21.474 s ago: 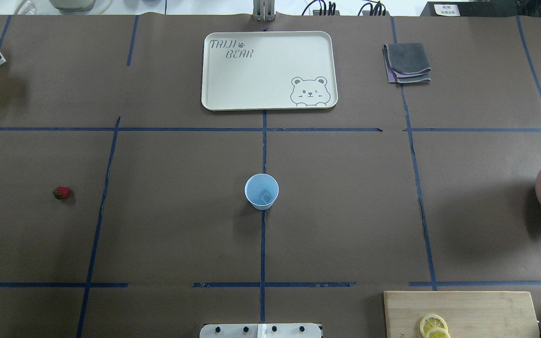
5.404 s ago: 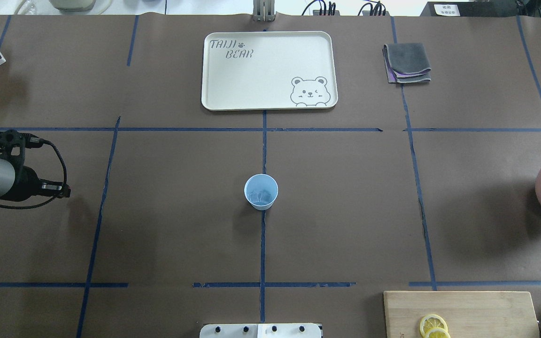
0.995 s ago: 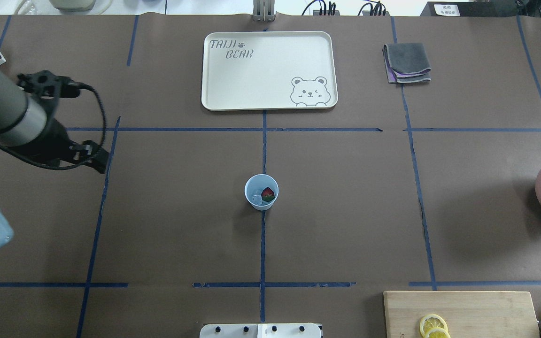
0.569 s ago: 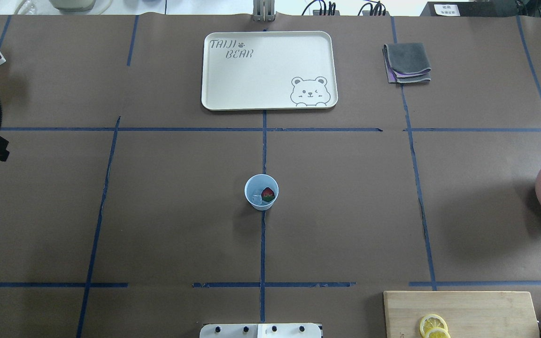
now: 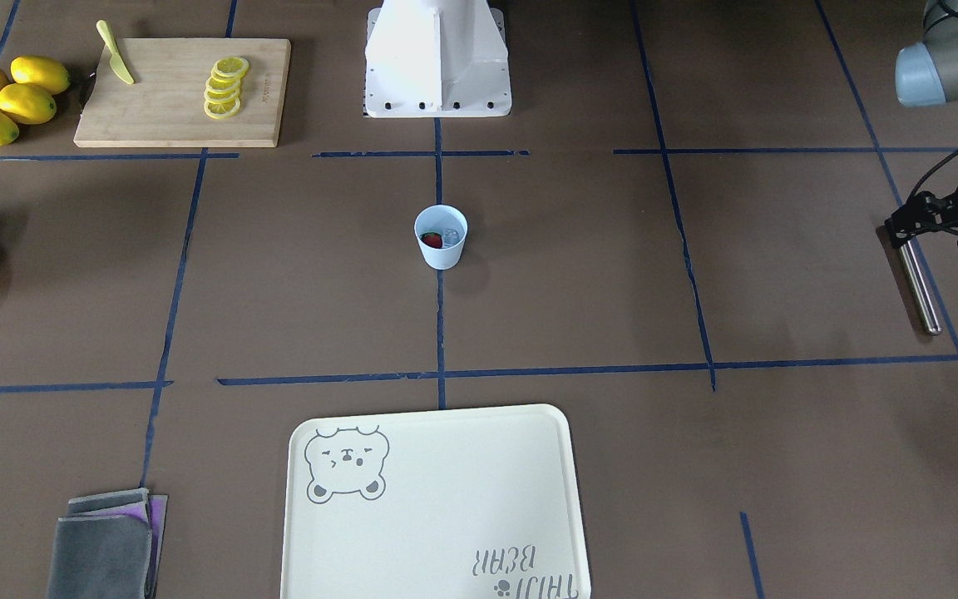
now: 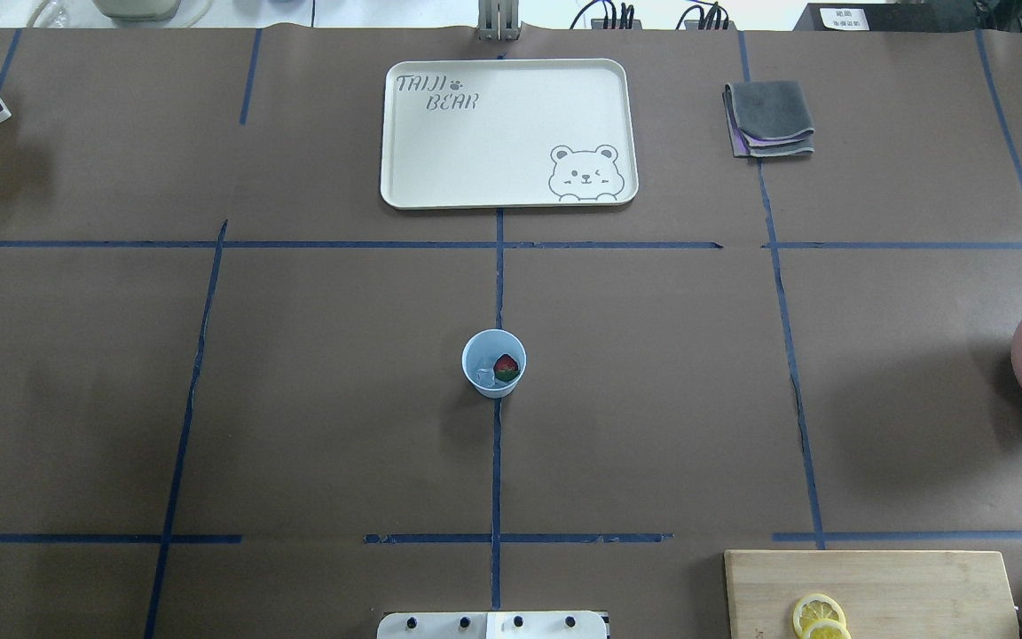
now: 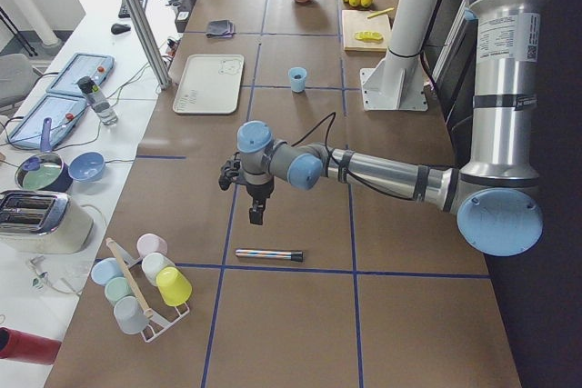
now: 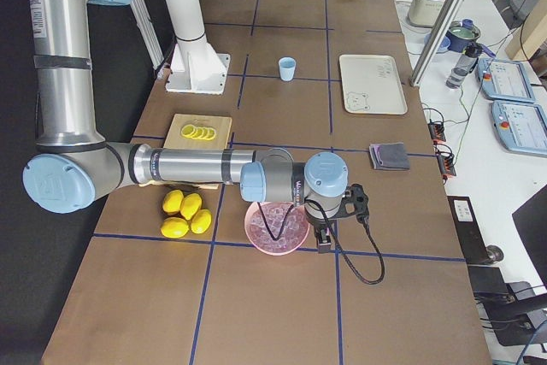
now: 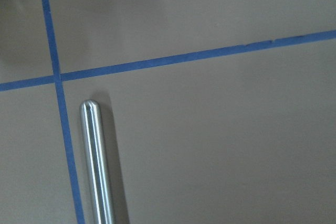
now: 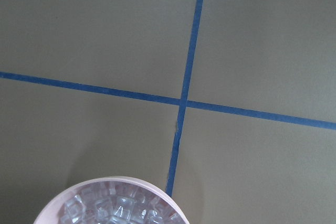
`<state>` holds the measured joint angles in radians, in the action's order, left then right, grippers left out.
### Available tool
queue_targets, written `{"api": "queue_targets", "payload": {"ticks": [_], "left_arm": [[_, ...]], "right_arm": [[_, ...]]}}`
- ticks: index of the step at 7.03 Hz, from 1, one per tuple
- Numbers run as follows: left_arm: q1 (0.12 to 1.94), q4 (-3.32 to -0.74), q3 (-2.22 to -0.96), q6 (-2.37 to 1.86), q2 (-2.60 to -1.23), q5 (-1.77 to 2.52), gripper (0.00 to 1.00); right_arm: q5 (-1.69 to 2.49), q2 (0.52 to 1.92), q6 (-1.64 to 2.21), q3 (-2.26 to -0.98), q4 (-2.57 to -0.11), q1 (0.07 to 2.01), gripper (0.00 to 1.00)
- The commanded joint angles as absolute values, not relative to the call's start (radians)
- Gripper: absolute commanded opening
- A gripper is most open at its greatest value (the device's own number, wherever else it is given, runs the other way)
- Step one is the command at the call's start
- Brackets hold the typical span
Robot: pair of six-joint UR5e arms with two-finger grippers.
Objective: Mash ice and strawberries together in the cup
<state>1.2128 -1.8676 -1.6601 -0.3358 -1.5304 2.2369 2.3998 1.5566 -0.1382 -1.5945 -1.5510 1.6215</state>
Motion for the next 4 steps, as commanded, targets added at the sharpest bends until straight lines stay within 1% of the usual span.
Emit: {"api": "queue_targets", "payload": {"ticks": [1, 4], "left_arm": [[1.223, -2.009, -1.498, -0.340, -1.538, 2.241, 1.00], [1.218, -2.113, -1.393, -0.429, -1.589, 2.238, 1.00]], "right_arm": [[2.399, 1.557, -0.137, -1.594, -1.549, 1.621, 1.00], [2.401, 1.563, -0.138, -1.594, -1.549, 1.621, 1.00]]}}
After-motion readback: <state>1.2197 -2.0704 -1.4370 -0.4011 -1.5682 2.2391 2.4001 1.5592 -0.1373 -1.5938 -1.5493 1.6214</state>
